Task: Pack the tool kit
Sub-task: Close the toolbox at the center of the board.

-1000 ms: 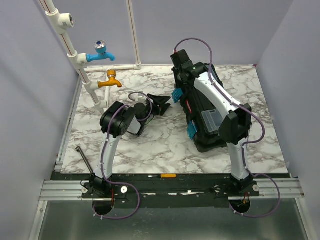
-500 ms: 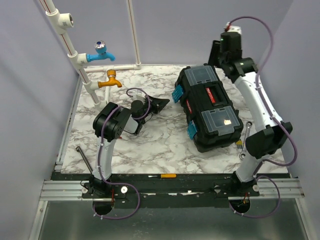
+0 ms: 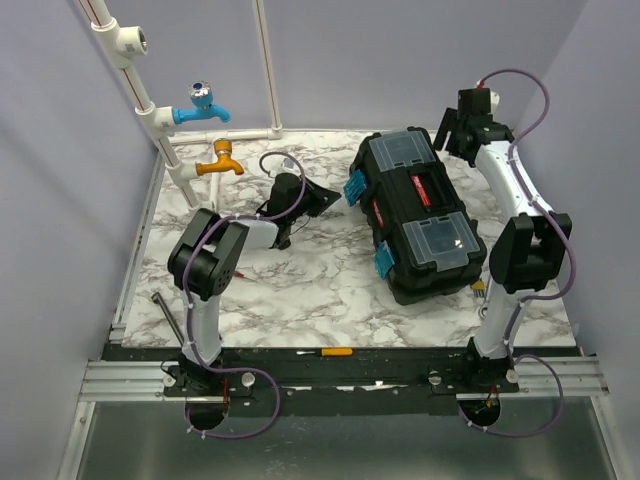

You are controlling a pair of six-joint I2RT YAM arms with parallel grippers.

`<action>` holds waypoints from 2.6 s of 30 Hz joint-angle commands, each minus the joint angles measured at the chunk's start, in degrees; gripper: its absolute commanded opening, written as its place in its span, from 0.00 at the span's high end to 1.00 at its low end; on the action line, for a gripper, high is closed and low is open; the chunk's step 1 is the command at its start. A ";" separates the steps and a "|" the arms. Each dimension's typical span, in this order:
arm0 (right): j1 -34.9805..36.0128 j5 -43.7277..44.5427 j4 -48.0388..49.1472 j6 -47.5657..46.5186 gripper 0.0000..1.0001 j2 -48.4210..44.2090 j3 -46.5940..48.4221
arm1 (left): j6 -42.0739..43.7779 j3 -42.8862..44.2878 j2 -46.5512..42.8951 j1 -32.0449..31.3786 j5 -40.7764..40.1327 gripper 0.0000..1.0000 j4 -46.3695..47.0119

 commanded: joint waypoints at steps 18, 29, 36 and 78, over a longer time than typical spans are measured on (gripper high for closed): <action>-5.63 -28.42 12.09 9.11 0.05 1.28 -18.66 | 12.08 36.77 6.54 -5.38 -17.28 1.00 -65.58; -2.83 -28.15 12.68 9.88 0.05 0.98 -21.46 | 10.48 46.68 10.04 -7.80 -18.54 1.00 -75.10; -1.66 -29.65 15.57 11.34 0.05 -2.84 -27.46 | 9.22 52.08 12.66 -9.92 -18.82 1.00 -76.24; 6.80 -40.30 19.48 12.87 0.04 -5.36 -34.60 | 10.39 55.96 19.37 -13.55 -7.94 1.00 -53.80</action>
